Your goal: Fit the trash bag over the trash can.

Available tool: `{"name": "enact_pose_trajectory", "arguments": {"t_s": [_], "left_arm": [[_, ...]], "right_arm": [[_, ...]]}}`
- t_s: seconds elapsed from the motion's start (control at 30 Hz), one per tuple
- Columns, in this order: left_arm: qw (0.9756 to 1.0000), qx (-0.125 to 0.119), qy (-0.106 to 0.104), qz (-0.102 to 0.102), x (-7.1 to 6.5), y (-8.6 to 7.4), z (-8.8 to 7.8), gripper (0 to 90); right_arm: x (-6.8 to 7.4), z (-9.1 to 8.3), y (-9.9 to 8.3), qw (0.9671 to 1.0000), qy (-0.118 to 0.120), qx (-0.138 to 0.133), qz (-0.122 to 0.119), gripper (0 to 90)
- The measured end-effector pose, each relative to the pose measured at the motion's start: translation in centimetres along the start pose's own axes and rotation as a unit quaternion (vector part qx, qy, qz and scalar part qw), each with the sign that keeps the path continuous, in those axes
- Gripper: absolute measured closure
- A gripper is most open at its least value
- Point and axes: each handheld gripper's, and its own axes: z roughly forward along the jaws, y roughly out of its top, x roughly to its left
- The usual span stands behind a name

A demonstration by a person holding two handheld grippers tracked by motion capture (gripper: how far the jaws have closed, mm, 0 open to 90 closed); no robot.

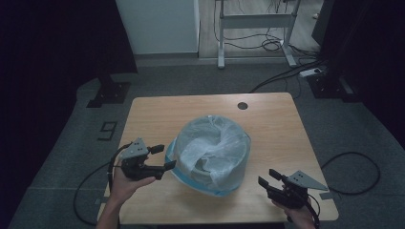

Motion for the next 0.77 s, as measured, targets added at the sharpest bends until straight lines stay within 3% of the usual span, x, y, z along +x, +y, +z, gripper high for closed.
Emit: {"name": "enact_pose_trajectory", "arguments": {"t_s": [0.33, 0.77], "left_arm": [[0.9996, 0.002, 0.021, -0.021, 0.5, -3.5, -1.6, 26.3], [0.9992, 0.012, 0.02, -0.032, 1.1, -4.1, -0.7, 26.2]], "right_arm": [[-0.3, 0.1, -0.2, 1.0, -0.006, 0.005, 0.003, 41.2], [-0.3, 0.2, -0.3, 0.9999, -0.008, 0.008, 0.0, 40.5]]}}
